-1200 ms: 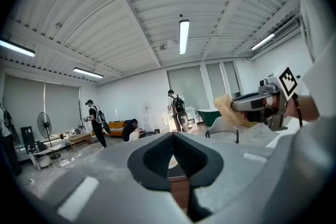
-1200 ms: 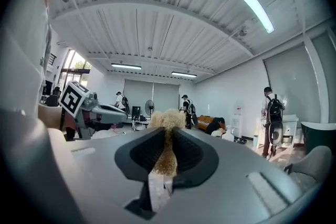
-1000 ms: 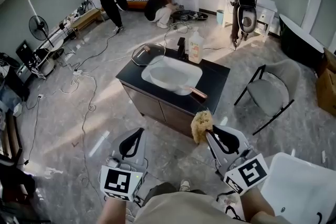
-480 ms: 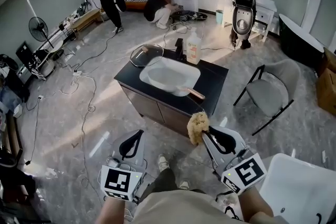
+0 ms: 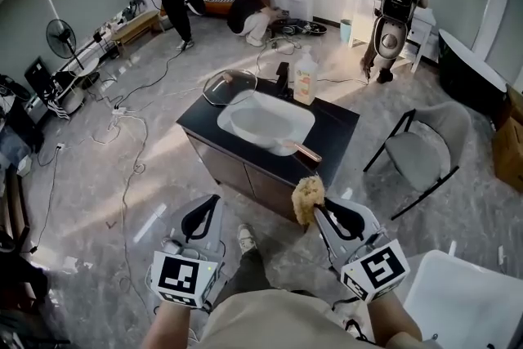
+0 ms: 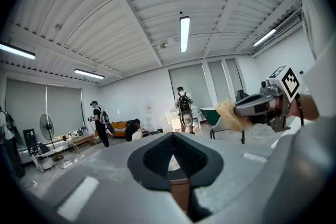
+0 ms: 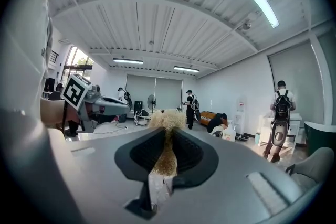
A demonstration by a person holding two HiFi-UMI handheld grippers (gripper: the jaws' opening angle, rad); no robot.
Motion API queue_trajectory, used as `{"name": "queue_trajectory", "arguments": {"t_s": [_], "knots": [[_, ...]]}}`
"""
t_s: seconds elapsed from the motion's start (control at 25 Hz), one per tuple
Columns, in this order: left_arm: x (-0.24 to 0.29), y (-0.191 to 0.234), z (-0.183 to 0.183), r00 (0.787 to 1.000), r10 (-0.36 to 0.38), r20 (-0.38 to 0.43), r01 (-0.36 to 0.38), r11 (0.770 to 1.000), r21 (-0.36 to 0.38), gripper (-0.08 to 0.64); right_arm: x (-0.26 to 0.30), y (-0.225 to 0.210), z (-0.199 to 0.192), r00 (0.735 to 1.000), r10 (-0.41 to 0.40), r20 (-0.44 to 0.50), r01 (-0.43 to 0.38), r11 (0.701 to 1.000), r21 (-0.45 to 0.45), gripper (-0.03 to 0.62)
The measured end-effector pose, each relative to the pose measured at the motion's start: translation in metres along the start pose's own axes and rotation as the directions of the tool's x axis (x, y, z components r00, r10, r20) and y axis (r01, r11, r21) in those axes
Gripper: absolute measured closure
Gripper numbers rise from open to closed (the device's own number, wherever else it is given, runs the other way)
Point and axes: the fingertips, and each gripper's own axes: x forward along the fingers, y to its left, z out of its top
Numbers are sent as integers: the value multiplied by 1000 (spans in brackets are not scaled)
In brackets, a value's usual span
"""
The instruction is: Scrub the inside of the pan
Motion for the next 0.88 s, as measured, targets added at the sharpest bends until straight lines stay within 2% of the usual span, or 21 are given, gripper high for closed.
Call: {"name": "queue_trajectory", "arguments": {"t_s": [0.36,0.56,0.88], "knots": [[35,31,-11,1000,-6,-11,6,1000,-11,558,47,-17,-10,1000,7,-22,-7,1000,20,537],[64,59,-18,1000,-5,-26,5,1000,-25,558,84,-28,-12,999,21,-43,-21,1000,17,537],[124,115,-29,997,-45,-55,43,998,-39,558,160,-55,-12,996,9,-87,-5,999,42,537]]}}
